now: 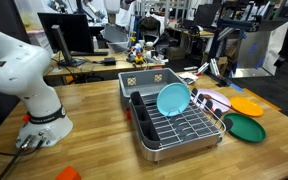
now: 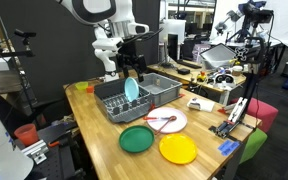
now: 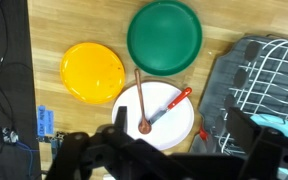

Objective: Move the wooden spoon to the yellow plate

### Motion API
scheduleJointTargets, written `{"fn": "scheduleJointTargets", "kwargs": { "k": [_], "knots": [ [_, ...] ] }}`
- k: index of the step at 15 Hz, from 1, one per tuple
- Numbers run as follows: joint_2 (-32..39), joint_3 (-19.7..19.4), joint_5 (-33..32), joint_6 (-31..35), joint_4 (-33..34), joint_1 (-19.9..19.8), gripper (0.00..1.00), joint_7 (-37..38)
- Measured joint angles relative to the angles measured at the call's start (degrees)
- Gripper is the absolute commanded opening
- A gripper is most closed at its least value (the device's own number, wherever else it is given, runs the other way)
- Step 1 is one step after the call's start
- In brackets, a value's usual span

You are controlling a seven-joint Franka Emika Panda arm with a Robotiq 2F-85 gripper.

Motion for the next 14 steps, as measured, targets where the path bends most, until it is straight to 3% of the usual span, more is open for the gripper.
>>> {"fn": "scheduleJointTargets", "kwargs": {
  "k": [3, 14],
  "knots": [
    [3.2, 0.8, -1.1, 3.3, -0.3, 0.0, 1.00, 1.2],
    [4.1, 2.0, -1.0, 3.4, -0.1, -0.2, 1.00, 2.0]
  ]
}}
